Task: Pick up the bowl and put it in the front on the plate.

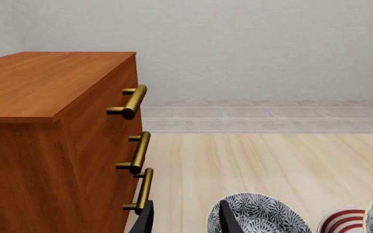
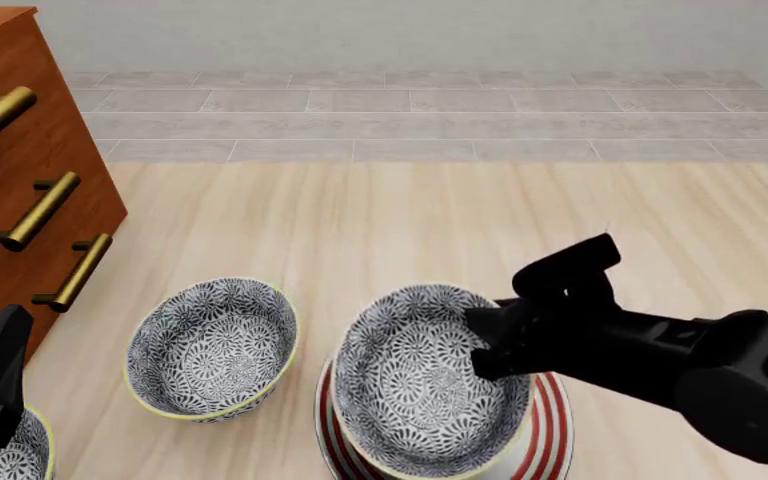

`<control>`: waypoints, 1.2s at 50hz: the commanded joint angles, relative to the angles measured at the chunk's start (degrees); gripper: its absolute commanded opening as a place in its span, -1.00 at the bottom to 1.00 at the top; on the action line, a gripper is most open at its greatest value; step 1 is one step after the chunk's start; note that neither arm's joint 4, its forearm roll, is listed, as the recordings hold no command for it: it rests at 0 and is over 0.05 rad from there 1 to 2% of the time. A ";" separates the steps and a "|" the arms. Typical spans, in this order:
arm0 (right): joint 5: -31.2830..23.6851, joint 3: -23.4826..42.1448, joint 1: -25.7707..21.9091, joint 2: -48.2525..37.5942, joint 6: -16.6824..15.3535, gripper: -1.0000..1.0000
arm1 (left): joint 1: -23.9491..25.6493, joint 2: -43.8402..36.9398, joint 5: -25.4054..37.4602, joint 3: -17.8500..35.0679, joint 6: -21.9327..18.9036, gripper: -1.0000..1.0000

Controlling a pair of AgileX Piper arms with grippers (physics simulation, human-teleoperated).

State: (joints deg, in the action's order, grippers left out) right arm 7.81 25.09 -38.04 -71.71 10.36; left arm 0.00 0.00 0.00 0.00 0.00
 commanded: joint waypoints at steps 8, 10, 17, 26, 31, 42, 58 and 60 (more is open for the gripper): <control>2.68 -1.29 0.44 -1.77 0.69 -1.00 | 0.00 0.00 0.00 0.00 0.00 1.00; 3.13 -1.48 0.50 -2.00 0.90 -1.00 | 0.00 0.00 0.00 0.00 0.00 1.00; 3.54 -1.76 0.66 -2.49 0.92 -1.00 | 0.00 0.00 0.00 0.00 0.00 1.00; 4.82 -2.40 1.12 -3.32 0.91 -1.00 | 0.00 0.00 0.00 0.00 0.00 1.00; 4.70 -2.35 1.28 -3.25 0.94 -1.00 | 0.00 0.00 0.00 0.00 0.00 1.00; 5.75 -2.84 1.98 -3.98 0.75 -1.00 | 0.00 0.00 0.00 0.00 0.00 1.00; 3.08 -0.85 3.73 -2.13 -1.32 1.00 | 0.00 0.00 0.00 0.00 0.00 1.00; 2.09 -0.10 4.03 -1.40 -1.08 1.00 | 0.00 0.00 0.00 0.00 0.00 1.00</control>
State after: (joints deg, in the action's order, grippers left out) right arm 12.17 23.24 -34.93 -74.91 9.89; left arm 0.00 0.00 0.00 0.00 0.00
